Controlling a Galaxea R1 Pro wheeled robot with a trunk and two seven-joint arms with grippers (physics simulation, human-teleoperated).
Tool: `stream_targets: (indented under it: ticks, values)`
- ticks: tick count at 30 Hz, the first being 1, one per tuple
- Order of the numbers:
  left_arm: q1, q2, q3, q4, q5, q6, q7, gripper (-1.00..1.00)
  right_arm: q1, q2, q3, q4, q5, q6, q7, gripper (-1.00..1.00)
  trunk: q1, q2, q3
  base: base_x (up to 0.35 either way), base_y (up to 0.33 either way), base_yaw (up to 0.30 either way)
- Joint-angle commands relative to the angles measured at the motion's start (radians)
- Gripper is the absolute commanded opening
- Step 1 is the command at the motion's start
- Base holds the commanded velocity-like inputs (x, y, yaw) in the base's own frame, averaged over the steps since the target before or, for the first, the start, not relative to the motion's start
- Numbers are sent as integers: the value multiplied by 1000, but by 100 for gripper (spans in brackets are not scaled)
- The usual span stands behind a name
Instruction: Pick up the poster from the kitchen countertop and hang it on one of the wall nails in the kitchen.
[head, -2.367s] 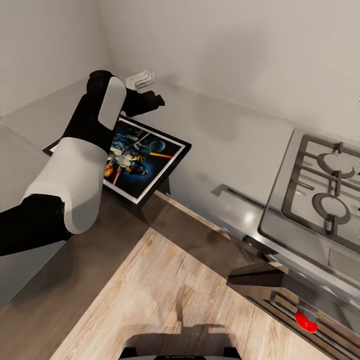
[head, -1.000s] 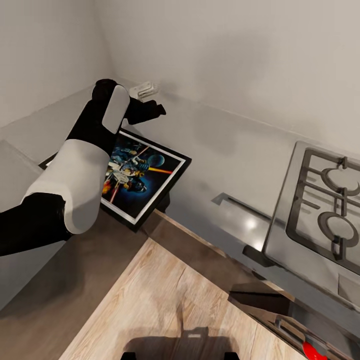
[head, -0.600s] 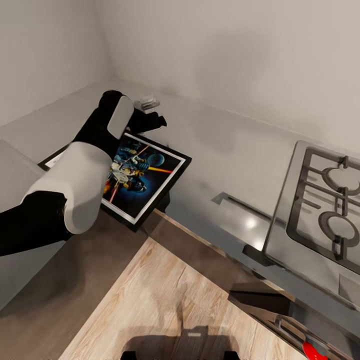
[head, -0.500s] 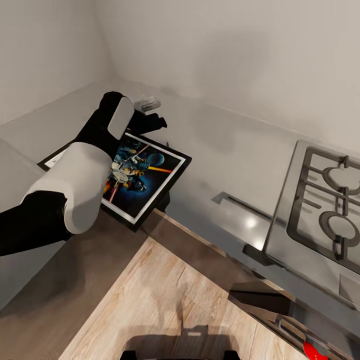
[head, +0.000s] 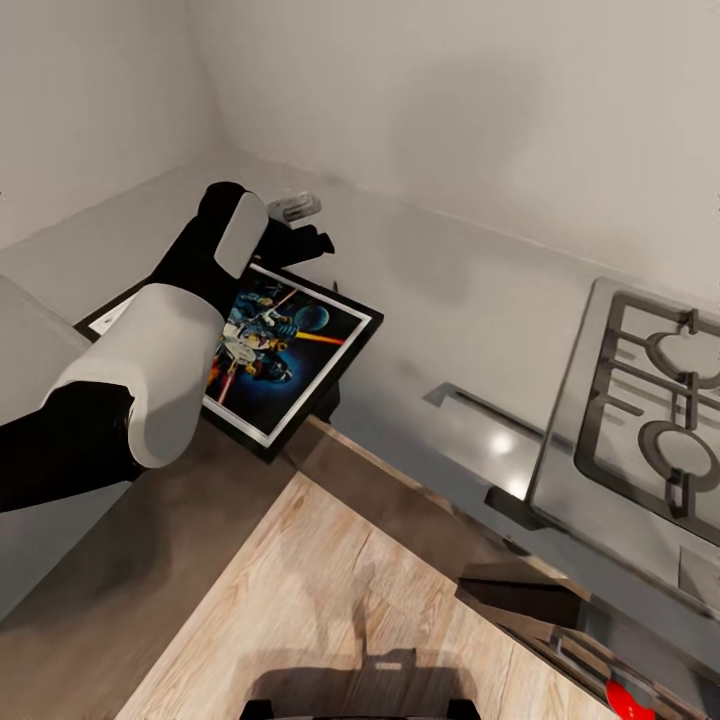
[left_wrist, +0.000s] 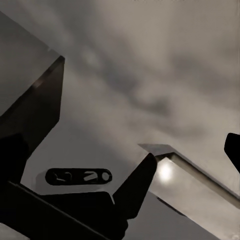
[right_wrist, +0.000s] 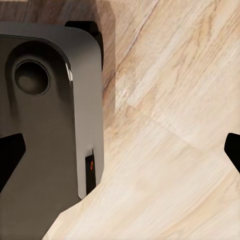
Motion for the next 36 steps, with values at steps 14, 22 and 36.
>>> stream_targets:
  ticks: [14, 22, 36]
  values:
    - [0, 0, 0, 15, 8, 3, 10, 100, 0, -1, -5, 1, -8, 0, 10, 100, 0, 0, -1, -70, 0, 0]
    - [0, 0, 0, 14, 8, 3, 10, 100, 0, -1, -5, 1, -8, 0, 10, 100, 0, 0, -1, -1, 0, 0]
    - [0, 0, -2, -207, 4, 32, 8, 100, 0, 0, -5, 1, -8, 0, 9, 100, 0, 0, -1, 0, 0, 0]
